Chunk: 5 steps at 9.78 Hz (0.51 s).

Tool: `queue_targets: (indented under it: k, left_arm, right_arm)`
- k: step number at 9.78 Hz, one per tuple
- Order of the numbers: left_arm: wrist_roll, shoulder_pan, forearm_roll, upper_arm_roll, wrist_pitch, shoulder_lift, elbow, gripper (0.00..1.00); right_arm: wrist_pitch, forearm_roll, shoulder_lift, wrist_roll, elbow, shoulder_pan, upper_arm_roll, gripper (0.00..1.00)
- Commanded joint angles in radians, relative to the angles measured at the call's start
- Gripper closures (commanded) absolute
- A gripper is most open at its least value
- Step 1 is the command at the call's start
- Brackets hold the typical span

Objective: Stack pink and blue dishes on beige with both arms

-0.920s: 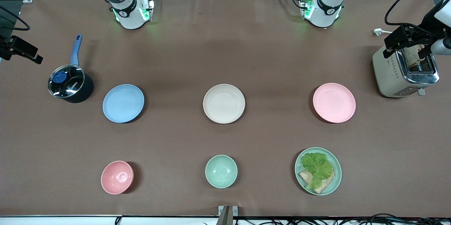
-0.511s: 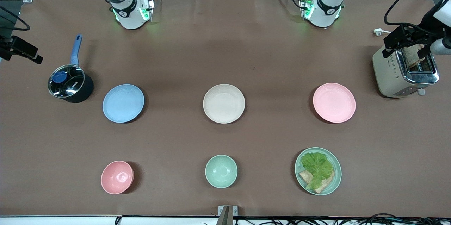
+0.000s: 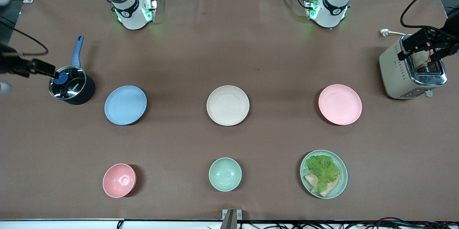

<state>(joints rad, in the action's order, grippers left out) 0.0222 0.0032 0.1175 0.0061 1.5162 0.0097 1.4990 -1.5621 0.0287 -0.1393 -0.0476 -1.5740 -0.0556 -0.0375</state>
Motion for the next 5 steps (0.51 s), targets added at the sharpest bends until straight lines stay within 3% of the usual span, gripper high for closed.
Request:
queue_targets:
  k: [1,3,5]
  left_arm:
    - [0.112,0.009,0.031,0.055,0.106,0.065,0.137,0.00]
    - [0.208,0.009,0.108,0.115,0.340,0.081,0.350,0.00]
    - [0.263,0.011,0.142,0.137,0.494,0.212,0.400,0.00]
  right_arm:
    - [-0.150,0.049,-0.046,-0.061,-0.126,-0.023,0.005,0.00]
    - [-0.411,0.062,-0.051,-0.124,-0.344,-0.050,0.004,0.00]
    - [-0.618,0.066,-0.109,-0.197,-0.484,-0.076,0.004,0.00]
